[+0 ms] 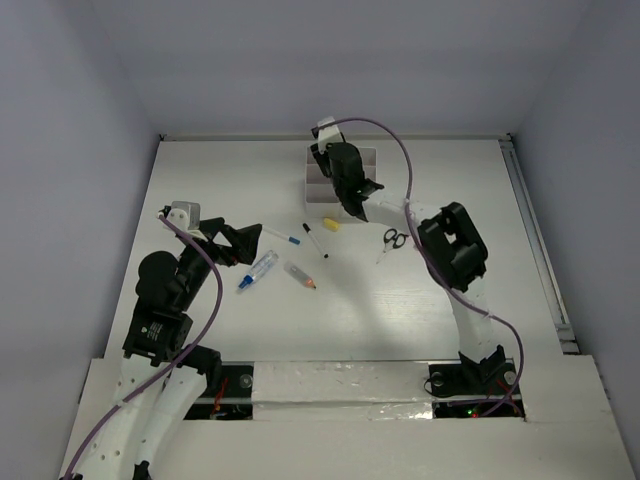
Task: Sort the stationery into containers
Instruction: Place the stationery in the storage box, then pick up the stationery from the center of the board.
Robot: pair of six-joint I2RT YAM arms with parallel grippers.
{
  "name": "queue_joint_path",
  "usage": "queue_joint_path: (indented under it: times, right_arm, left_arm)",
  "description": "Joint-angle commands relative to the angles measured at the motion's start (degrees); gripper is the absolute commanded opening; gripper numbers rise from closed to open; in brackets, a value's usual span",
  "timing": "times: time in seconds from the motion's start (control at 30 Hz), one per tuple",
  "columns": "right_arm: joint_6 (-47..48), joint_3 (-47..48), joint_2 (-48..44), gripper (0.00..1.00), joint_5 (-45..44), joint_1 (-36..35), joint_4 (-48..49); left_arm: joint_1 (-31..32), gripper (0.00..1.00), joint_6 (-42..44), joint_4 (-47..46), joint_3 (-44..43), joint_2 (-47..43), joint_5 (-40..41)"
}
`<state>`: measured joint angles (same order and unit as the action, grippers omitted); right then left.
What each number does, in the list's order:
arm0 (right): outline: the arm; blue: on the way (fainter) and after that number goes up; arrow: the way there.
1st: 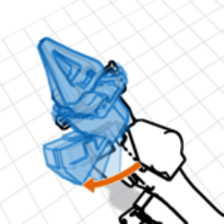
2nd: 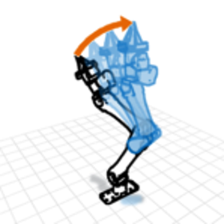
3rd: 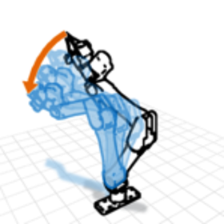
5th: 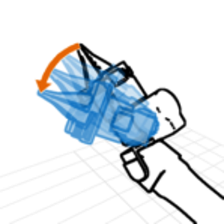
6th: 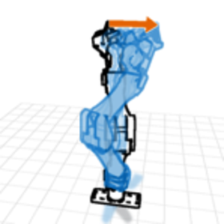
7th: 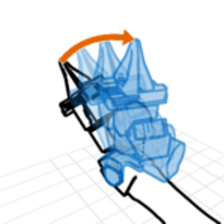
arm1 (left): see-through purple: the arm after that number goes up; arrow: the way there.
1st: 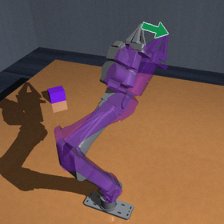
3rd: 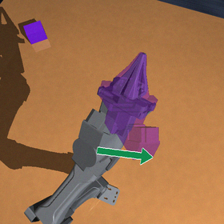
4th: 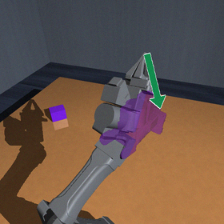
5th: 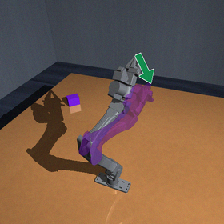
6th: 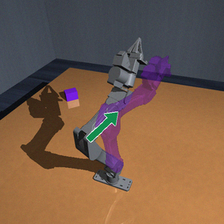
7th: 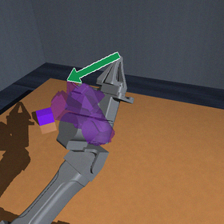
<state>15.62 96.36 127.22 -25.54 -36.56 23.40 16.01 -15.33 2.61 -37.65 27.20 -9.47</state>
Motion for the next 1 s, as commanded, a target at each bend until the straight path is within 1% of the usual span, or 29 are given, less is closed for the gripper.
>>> queue_joint_path:
  times: [0.0, 0.07, 0.1, 0.13, 0.17, 0.2, 0.23, 0.27, 0.3, 0.4, 0.43, 0.47, 0.5, 0.53, 0.6, 0.63, 0.67, 0.73, 0.77, 0.8, 0.9, 0.97]
  right_arm:
    - [-2.0, -0.9, -9.7, 0.45, 6.3, -0.1, -1.7]
    - [-2.3, -1.4, -13.0, 0.45, 12.0, -0.1, -4.7]
    - [-2.5, -1.6, -14.1, 0.45, 14.7, -0.1, -8.9]
    - [-2.4, -1.5, -15.1, 0.45, 20.8, -0.1, -11.0]
    - [-2.5, -1.3, -15.8, 0.44, 24.5, -0.1, -13.8]
    - [-2.5, -0.7, -16.9, 0.43, 29.3, -0.1, -19.8]
    - [-2.3, 0.7, -17.4, 0.42, 39.3, -0.1, -22.8]
    - [-2.2, 1.1, -17.6, 0.41, 44.6, -0.1, -26.2]
    - [-2.6, 1.7, -18.0, 0.41, 53.0, -0.1, -29.8]
    - [-3.9, 2.0, -18.2, 0.43, 59.6, -1.6, -32.6]
    - [-3.7, 2.4, -17.8, 0.46, 63.0, -2.2, -33.8]
    - [-3.0, 4.4, -17.2, 0.48, 64.4, -3.1, -35.8]
    - [-0.7, 5.8, -16.5, 0.51, 65.2, -5.0, -40.7]
    - [0.5, 7.3, -14.6, 0.6, 65.4, -6.0, -43.1]
    - [3.8, 12.0, -12.4, 0.7, 65.7, -7.5, -50.3]
    - [4.5, 13.6, -11.1, 0.77, 65.4, -8.9, -52.2]
    - [5.4, 14.8, -8.9, 0.79, 64.8, -9.7, -53.7]
    - [8.1, 17.4, -7.0, 0.84, 62.6, -11.4, -56.3]
    - [9.7, 18.3, -4.9, 0.86, 61.7, -13.4, -57.5]
    - [12.2, 19.3, -3.9, 0.87, 60.6, -14.4, -59.3]
    - [16.7, 23.6, 0.6, 0.88, 56.1, -17.4, -63.3]
    - [18.3, 27.8, 3.1, 0.89, 53.3, -18.0, -65.4]
  left_arm:
    - [-0.4, 0.99, 0.2, -2.3, -2.3, -0.4, -0.5]
    - [-0.4, 0.99, 0.2, -2.3, -2.3, -0.5, -0.5]
    - [-0.9, 0.99, 0.2, -2.3, -2.3, -0.5, -0.5]
    - [-0.9, 0.99, 0.2, -2.3, -2.3, -0.5, -0.1]
    - [-0.9, 0.99, 0.1, -2.3, -2.4, -0.5, 0.1]
    - [-0.9, 0.99, 0.0, -2.3, -2.4, -0.4, 0.3]
    - [-0.9, 0.99, 0.0, -2.3, -2.4, -0.3, 0.6]
    - [-0.9, 0.99, 0.0, -2.3, -2.5, -0.2, 1.5]
    - [-0.9, 0.99, -0.6, -2.2, -2.6, 0.1, 2.9]
    - [-0.9, 0.99, -1.7, -1.6, -2.8, 0.4, 5.2]
    - [-0.9, 0.99, -2.1, -1.5, -2.9, 0.4, 7.1]
    - [-0.9, 0.99, -2.2, -0.8, -3.4, 0.1, 8.2]
    - [-0.9, 0.99, -2.8, -0.3, -3.7, 0.0, 9.1]
    - [-0.9, 0.99, -2.9, 0.2, -4.2, -0.4, 13.8]
    - [-0.9, 0.99, -2.9, 2.2, -6.0, -2.3, 18.3]
    - [-0.9, 0.99, -2.9, 2.4, -6.5, -3.2, 22.3]
    - [-0.9, 0.99, -2.6, 2.3, -7.0, -5.4, 23.8]
    - [-0.9, 0.99, -2.3, 2.1, -7.4, -7.5, 26.6]
    - [-0.9, 0.99, -2.7, 2.0, -7.8, -8.9, 28.4]
    - [-0.9, 0.99, -3.0, 2.1, -8.1, -9.3, 28.6]
    - [-0.9, 0.99, -3.7, 3.1, -9.6, -9.1, 26.9]
    - [-0.9, 0.99, -3.9, 4.0, -10.4, -7.8, 25.1]
